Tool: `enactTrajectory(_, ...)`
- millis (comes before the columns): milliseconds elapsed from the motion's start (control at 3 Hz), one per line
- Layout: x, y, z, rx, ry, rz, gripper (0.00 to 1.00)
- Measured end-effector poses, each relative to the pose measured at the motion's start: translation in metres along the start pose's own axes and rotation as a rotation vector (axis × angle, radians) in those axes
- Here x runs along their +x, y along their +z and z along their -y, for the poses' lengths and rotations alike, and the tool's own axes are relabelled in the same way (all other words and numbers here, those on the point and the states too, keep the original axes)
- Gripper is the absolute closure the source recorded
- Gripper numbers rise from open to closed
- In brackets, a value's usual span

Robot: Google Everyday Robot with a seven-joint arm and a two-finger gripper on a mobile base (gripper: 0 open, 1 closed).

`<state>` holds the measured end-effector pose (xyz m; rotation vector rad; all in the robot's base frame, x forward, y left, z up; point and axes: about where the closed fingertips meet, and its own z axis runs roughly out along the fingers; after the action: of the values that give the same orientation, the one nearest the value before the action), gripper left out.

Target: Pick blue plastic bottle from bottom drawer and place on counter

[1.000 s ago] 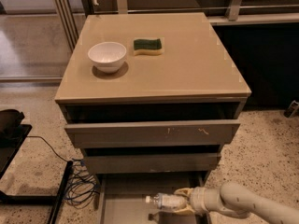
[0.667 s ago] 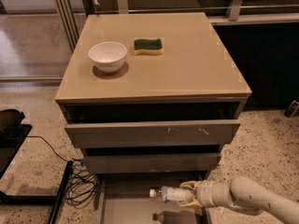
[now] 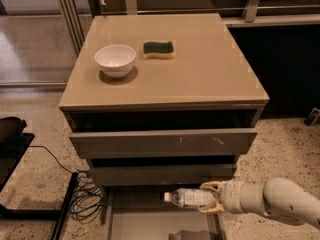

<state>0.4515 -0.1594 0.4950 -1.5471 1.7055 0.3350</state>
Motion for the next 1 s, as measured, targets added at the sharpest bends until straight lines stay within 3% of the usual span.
enactTrajectory(333, -0.005, -0.007, 0.006, 0.010, -0.017, -0.010, 1.00)
enactTrajectory(667, -0.005, 0.003, 0.001, -0.025, -0.023, -0.023, 1.00)
enactTrajectory(1000, -0.029, -0.015, 0.010, -0.011, -0.075, -0.025, 1.00)
